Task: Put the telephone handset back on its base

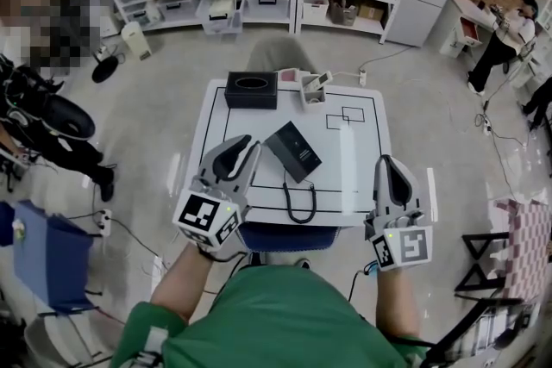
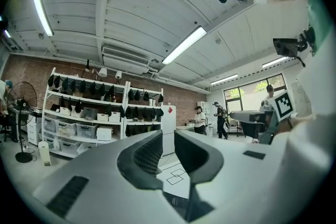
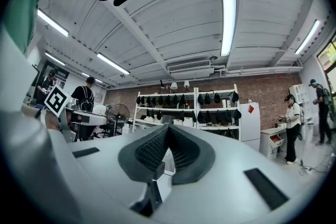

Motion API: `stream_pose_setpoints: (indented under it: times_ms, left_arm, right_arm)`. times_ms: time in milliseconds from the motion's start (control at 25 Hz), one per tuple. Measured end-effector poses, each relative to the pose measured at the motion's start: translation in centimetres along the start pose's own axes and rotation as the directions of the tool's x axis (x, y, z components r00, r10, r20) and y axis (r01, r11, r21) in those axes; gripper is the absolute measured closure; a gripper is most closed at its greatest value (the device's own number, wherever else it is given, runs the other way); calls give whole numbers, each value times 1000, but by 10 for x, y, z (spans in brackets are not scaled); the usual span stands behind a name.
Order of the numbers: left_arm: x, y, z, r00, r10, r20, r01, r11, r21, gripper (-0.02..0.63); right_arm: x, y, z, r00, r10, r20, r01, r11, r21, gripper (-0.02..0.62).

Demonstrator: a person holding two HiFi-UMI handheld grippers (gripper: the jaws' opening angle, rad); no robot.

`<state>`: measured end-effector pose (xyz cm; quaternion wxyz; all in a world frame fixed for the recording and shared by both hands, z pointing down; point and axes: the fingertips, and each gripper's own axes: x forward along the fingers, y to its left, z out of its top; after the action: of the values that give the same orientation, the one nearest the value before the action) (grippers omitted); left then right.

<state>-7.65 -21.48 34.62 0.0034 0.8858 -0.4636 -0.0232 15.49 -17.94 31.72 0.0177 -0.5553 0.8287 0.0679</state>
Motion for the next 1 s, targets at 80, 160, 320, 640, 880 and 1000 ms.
stream_pose_setpoints:
  times_ms: [80, 160, 320, 640, 880, 1000]
  left_arm:
    - [1, 1, 0, 1000, 2, 1, -2, 1000, -4, 523]
    - [1, 2, -1, 1000, 5, 1, -5, 1000, -8, 523]
    - [0, 4, -1, 1000, 15, -6, -15, 1000, -7, 523]
    - [1, 9, -5, 1000, 28, -14, -29, 999, -14, 523]
    - [4, 14, -3, 1000, 24, -16, -25, 999, -26, 523]
    - [3, 16, -7, 1000, 25, -19, -26, 999, -28, 523]
  right_arm:
    - [1, -1, -1, 1000, 1, 0, -1, 1000, 2, 575]
    - [2, -1, 0, 1000, 2, 2, -2, 1000, 2, 575]
    - [2, -2, -1, 1000, 1, 4, -1, 1000, 6, 575]
    - [4, -1, 1, 1000, 8, 7, -8, 1000, -3, 575]
    - [8, -1, 2, 1000, 3, 2, -3, 1000, -2, 575]
    - [9, 0, 1, 1000, -1, 0, 1, 1000, -4, 575]
